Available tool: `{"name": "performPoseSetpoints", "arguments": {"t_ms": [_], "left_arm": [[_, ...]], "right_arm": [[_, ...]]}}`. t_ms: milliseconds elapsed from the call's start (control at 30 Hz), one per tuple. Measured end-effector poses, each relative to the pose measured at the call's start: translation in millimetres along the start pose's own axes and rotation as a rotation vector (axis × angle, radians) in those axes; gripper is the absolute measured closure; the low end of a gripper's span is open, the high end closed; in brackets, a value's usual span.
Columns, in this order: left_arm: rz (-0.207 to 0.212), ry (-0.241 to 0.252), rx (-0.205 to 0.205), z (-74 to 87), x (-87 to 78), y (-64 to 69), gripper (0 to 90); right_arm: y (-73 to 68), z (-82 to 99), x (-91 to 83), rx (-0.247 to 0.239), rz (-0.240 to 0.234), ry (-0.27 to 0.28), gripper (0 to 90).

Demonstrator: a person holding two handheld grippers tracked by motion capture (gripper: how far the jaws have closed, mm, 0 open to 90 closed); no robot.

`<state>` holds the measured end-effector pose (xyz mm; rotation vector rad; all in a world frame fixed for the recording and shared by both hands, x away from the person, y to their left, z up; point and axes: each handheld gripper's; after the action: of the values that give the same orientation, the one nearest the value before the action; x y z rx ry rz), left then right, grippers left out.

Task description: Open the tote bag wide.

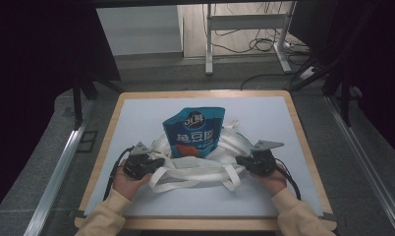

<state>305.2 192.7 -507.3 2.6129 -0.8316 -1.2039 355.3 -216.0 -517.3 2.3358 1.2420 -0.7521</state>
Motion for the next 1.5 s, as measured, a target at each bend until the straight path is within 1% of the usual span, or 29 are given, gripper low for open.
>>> {"name": "performPoseSetpoints", "arguments": {"t_ms": [100,200,233,300,367,400,433,500,567,667,733,833,900,967,1000,1033,1133,1233,1400,1500], "left_arm": [[0.002,-0.001,0.001,-0.5,-0.7,-0.4,89.7],[0.002,0.012,0.004,-4.3,-5.0,1.4,89.7],[0.005,0.022,0.004,-7.3,-7.9,2.8,89.7],[0.009,0.052,0.012,-15.2,-14.5,6.6,89.8],[-0.004,0.082,0.024,-24.7,-20.0,10.2,89.7],[-0.009,0.09,0.027,-29.5,-21.1,11.2,89.7],[-0.01,0.092,0.026,-34.0,-21.2,11.5,89.6],[-0.025,0.085,0.022,-42.0,-17.5,10.0,89.6],[-0.032,0.063,-0.001,-48.1,-9.6,5.9,89.7],[-0.052,0.035,-0.011,-52.9,2.0,0.3,89.7],[-0.054,0.031,-0.029,-53.8,7.3,-2.9,89.8],[-0.056,0.024,-0.051,-55.4,12.4,-8.1,89.8],[-0.062,0.022,-0.049,-56.0,14.1,-9.3,89.8],[-0.08,0.018,-0.051,-57.3,19.6,-12.3,89.9],[-0.078,0.016,-0.059,-57.7,21.9,-13.3,90.0],[-0.078,0.011,-0.059,-58.4,23.3,-14.5,90.0],[-0.083,0.013,-0.067,-60.3,26.4,-15.9,90.0],[-0.087,0.011,-0.065,-61.0,27.6,-17.0,90.0],[-0.085,0.012,-0.066,-60.0,30.4,-18.3,90.0],[-0.078,0.02,-0.072,-58.9,29.8,-19.0,90.0]], "right_arm": [[-0.2,0.3,0.2,-0.001,0.0,-0.001,87.2],[-1.2,-1.8,-1.4,-0.006,0.007,0.014,87.2],[-1.1,-3.9,-2.7,-0.014,0.012,0.024,87.2],[-2.1,-10.4,-6.8,-0.015,0.015,0.044,87.2],[-4.1,-19.1,-10.7,-0.037,0.024,0.071,87.3],[-5.6,-23.8,-12.3,-0.039,0.02,0.086,87.4],[-7.1,-28.3,-13.5,-0.047,0.018,0.098,87.5],[-11.0,-36.1,-13.4,-0.059,0.009,0.112,87.6],[-14.9,-40.8,-10.5,-0.065,-0.005,0.116,87.6],[-23.3,-41.2,-2.3,-0.076,-0.039,0.088,87.6],[-28.0,-37.9,1.5,-0.085,-0.048,0.062,87.9],[-30.6,-31.4,4.0,-0.084,-0.064,0.039,88.4],[-31.0,-29.0,4.3,-0.085,-0.067,0.032,88.4],[-33.0,-21.7,4.6,-0.074,-0.082,0.008,88.6],[-33.9,-19.6,5.0,-0.079,-0.082,0.001,88.6],[-34.8,-17.7,5.3,-0.083,-0.084,-0.006,88.7],[-36.9,-12.1,7.0,-0.078,-0.095,-0.019,88.7],[-38.7,-7.5,7.7,-0.077,-0.1,-0.027,88.8],[-39.0,-5.2,8.4,-0.072,-0.095,-0.03,88.8],[-39.6,-4.3,9.6,-0.079,-0.089,-0.034,88.8]]}}
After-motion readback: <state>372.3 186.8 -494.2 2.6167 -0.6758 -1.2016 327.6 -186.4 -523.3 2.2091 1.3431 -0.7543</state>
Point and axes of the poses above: each handheld gripper's, and its own axes: x roughly forward along the jaws, z roughly out of its underside, y roughly to its right, and after that the axes turned 15 degrees about -x, right-handed
